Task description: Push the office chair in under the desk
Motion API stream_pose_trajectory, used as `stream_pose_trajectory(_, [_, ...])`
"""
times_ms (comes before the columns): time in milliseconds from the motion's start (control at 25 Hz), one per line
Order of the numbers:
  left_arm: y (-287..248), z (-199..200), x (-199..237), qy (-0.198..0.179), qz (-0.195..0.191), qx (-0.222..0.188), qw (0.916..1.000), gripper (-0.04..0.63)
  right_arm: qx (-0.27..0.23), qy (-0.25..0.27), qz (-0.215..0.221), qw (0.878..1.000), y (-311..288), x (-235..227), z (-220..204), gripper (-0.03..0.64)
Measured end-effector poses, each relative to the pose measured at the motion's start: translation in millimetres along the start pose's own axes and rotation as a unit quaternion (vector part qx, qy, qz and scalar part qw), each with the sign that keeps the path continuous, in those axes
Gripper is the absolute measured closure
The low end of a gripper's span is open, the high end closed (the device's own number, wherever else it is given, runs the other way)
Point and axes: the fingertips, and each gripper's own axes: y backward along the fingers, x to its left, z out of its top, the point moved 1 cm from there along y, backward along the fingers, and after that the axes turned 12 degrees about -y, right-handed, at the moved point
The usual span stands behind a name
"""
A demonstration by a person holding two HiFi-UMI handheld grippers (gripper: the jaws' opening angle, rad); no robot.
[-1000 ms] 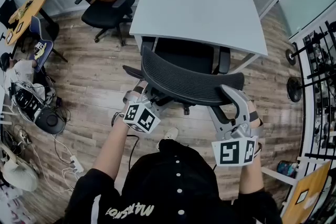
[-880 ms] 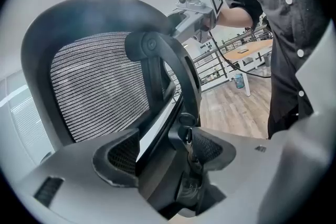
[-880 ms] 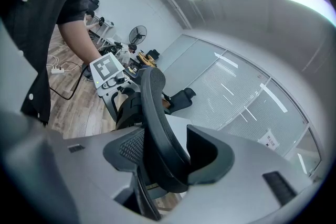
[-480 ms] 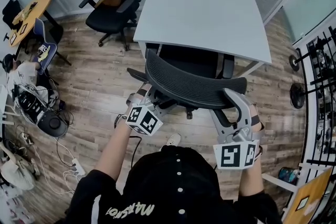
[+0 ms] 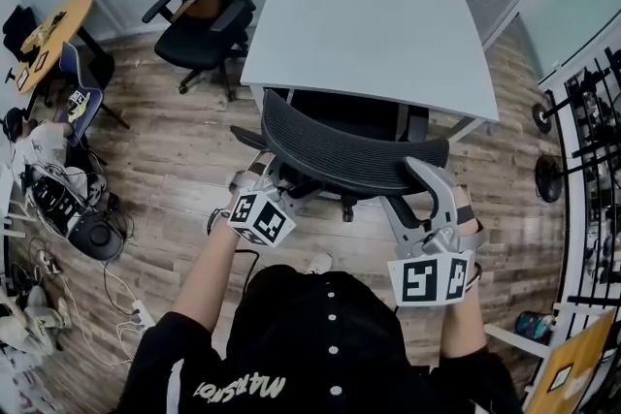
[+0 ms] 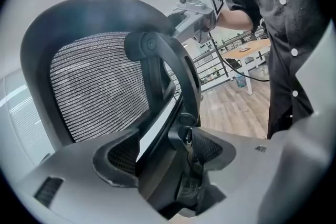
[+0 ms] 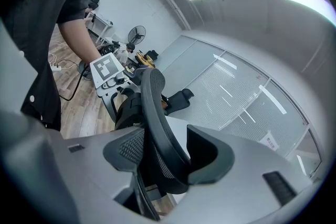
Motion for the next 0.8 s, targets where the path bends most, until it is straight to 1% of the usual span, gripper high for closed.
stream_pose_trajectory(640, [-24,-5,18,0.004,0.012,0.007,0.9999,0.270,-0.007,0.004,0.003,1.000,-21,-25,-11,0.371])
stream_pose_trajectory(800, [-32,-9,22,0.006,0.010,0.013,0.9998,0.268,-0.012,0.007,0.003,1.000,-27,-31,-14,0.371])
